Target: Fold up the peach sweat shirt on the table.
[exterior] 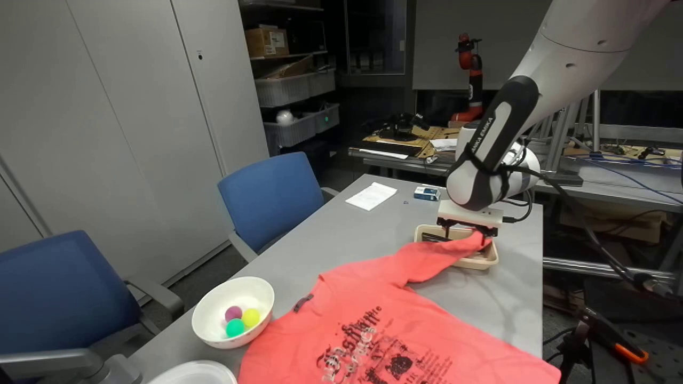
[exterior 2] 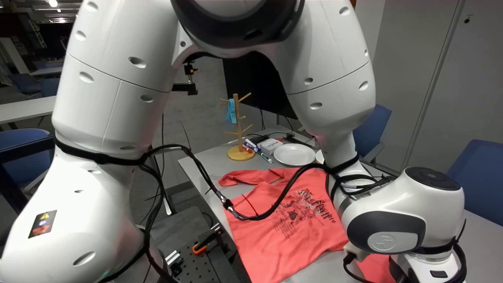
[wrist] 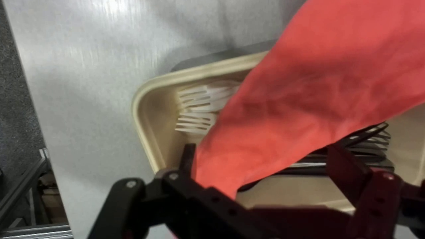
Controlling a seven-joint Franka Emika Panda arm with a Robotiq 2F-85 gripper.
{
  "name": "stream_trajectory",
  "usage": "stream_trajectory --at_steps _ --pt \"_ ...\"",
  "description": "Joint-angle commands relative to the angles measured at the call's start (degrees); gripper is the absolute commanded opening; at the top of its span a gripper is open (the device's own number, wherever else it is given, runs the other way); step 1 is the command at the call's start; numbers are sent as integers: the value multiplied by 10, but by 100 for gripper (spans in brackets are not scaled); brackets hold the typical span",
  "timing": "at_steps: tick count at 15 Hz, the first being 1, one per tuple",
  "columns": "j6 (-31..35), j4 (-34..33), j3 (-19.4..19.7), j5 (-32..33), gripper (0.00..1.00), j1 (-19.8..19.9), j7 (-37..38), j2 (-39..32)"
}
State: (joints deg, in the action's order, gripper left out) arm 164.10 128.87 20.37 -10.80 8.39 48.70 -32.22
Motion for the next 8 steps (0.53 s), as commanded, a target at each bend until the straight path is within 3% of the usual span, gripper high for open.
stream_trajectory --at_steps 1,5,8 --pt "18 -4 -3 -21 100 2 -4 -11" --pt "11 -4 -3 -22 96 2 -5 -11" --pt "7 -4 -6 -21 100 5 -10 -11"
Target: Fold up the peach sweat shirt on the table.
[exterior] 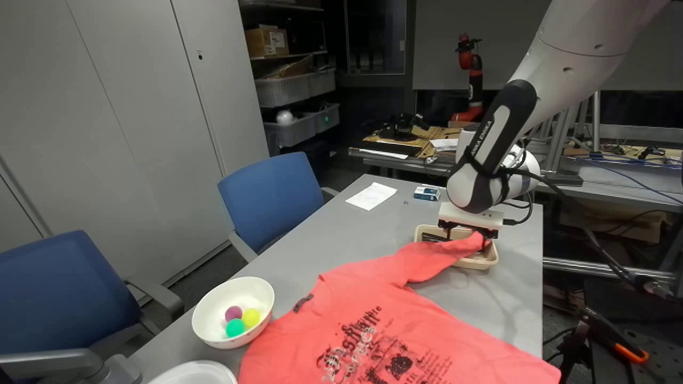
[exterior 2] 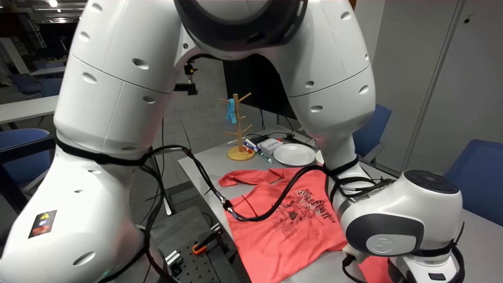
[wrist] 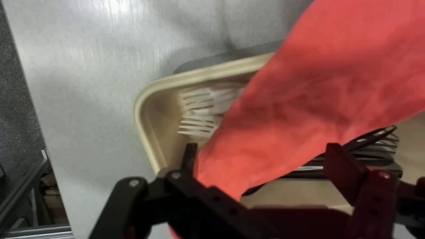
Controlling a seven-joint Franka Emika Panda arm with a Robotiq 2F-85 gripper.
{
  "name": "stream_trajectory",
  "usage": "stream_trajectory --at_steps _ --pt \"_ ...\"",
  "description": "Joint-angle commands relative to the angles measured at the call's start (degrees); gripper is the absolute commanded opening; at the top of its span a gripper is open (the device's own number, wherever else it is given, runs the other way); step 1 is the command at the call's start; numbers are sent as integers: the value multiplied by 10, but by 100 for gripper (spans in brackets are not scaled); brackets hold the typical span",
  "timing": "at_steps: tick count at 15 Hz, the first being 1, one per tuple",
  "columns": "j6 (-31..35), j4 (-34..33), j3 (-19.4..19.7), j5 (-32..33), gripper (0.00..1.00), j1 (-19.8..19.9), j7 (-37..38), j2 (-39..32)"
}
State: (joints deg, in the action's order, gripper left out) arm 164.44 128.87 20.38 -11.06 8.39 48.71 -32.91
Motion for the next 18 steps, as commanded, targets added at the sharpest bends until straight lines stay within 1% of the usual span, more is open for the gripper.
stream_trajectory --at_steps 1,2,3,6,10,12,18 --pt "-1 -3 -14 -21 100 11 -19 0" --pt "-10 -1 -26 -20 100 23 -37 6" --pt "-4 -2 1 -10 100 -4 -13 -3" --pt "-3 -1 -7 -12 100 2 -19 -2" --pt "-3 -1 -9 -12 100 4 -20 -2" --pt "-9 -15 -16 -26 100 11 -10 -3" --pt "-29 -74 -10 -64 100 26 21 -39"
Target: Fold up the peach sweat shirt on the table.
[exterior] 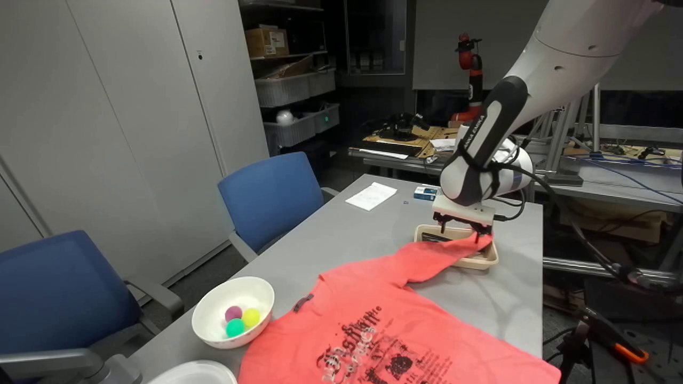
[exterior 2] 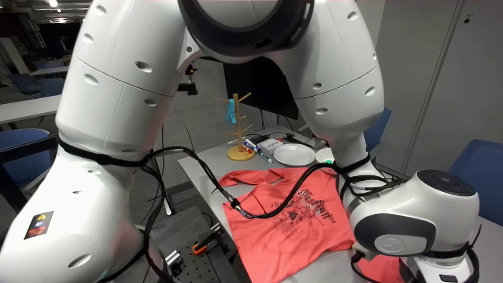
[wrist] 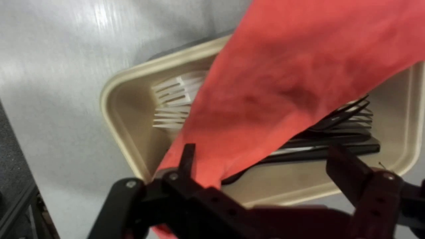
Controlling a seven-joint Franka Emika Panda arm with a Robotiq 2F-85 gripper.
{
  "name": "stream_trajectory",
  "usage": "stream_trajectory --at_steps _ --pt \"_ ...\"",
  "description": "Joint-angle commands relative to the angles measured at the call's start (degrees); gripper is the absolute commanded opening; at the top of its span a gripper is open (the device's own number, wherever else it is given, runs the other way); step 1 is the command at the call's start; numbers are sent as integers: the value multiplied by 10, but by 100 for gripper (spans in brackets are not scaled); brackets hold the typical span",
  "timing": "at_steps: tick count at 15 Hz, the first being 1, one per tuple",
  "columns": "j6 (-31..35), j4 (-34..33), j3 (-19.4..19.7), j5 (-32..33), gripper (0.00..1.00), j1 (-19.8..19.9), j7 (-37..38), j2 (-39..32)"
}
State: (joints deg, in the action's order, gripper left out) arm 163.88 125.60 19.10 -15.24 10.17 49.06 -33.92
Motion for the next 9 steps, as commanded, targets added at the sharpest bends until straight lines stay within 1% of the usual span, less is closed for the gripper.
stream_trajectory --at_steps 1,7,9 --pt "-29 -48 9 -20 100 7 26 -36" --pt "-61 -65 51 -2 100 -7 80 -69" --pt "-65 -67 56 -1 100 -6 90 -72"
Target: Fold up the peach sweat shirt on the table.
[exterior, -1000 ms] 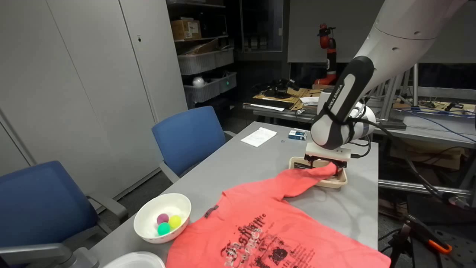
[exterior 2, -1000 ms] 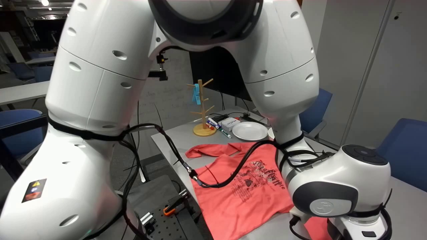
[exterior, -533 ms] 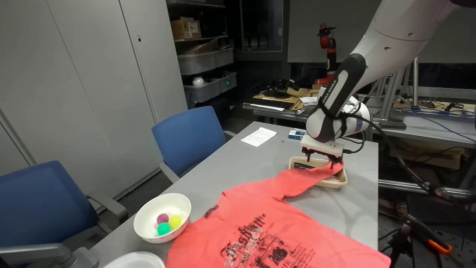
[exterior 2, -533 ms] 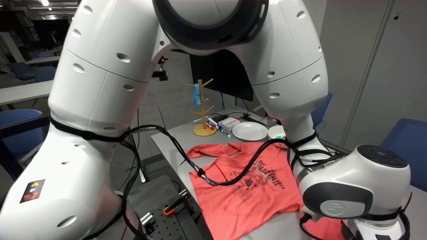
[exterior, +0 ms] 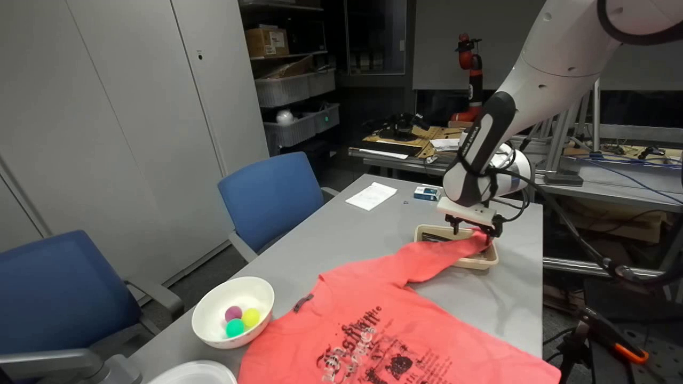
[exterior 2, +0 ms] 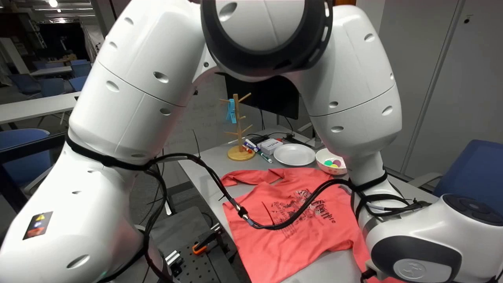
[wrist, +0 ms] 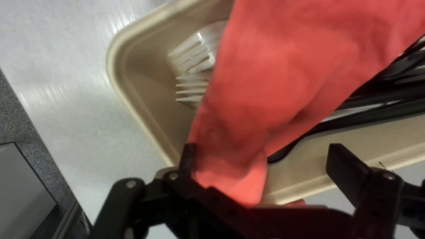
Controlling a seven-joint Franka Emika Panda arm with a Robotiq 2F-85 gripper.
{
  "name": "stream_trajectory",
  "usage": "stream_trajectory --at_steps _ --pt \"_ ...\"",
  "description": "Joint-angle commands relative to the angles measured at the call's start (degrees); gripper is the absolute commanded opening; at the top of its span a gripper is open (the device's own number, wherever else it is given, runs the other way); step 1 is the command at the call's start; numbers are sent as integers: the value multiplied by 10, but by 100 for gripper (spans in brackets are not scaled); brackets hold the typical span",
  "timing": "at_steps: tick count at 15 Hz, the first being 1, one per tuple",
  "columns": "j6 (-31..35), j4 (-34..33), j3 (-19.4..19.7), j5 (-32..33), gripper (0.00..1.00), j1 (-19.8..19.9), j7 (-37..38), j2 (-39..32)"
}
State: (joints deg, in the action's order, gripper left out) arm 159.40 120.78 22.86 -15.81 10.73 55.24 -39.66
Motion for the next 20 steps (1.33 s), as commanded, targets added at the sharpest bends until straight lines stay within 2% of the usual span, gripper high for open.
stream_trajectory --at_steps 1,3,9,12,17,20 --pt "-22 -18 20 4 75 -11 33 -14" --pt "-26 -20 18 2 66 -9 42 -12" --pt "-18 -13 16 4 18 -13 64 -5" --pt "11 0 22 7 0 -25 71 10" --pt "148 49 39 9 1 -69 63 53" --pt "197 90 34 2 1 -98 40 94"
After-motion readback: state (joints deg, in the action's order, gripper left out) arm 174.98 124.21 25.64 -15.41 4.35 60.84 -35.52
